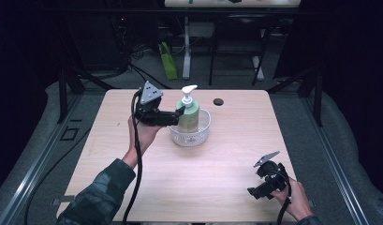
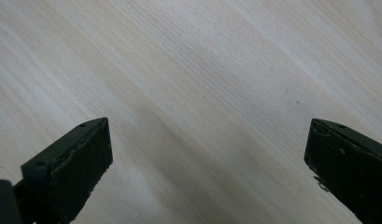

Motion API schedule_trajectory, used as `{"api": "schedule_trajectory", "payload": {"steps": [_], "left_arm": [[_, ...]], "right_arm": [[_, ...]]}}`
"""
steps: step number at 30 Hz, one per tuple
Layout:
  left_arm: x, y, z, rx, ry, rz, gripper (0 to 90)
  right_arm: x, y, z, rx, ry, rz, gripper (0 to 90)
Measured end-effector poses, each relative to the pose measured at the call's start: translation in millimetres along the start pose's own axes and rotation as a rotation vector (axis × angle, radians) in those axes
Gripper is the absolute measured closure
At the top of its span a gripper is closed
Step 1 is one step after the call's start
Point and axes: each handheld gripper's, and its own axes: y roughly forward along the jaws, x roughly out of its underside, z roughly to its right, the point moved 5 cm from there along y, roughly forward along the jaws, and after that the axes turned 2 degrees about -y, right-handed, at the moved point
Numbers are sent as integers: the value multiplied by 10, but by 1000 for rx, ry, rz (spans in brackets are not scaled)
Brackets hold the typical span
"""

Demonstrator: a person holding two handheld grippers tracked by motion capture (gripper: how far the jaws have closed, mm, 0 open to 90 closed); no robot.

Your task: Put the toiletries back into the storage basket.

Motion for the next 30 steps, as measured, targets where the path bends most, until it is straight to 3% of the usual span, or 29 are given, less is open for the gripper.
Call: {"api": "schedule_trajectory", "payload": {"steps": [16,21,25,30], "left_arm": [[708,-454,-81,-34,-59,-92,1],[928,-529,-84,-40,-63,-137,1],[1075,-571,-95,-57,-65,-147,0],[1230,-522,-129,-54,-91,-174,0]], "right_arm": [[-2,7,-14,-3,5,-6,6],[-2,11,-14,-1,2,-7,5],[-3,16,-16,-3,-5,-9,5],[1,18,-16,-7,-6,-10,5]]}}
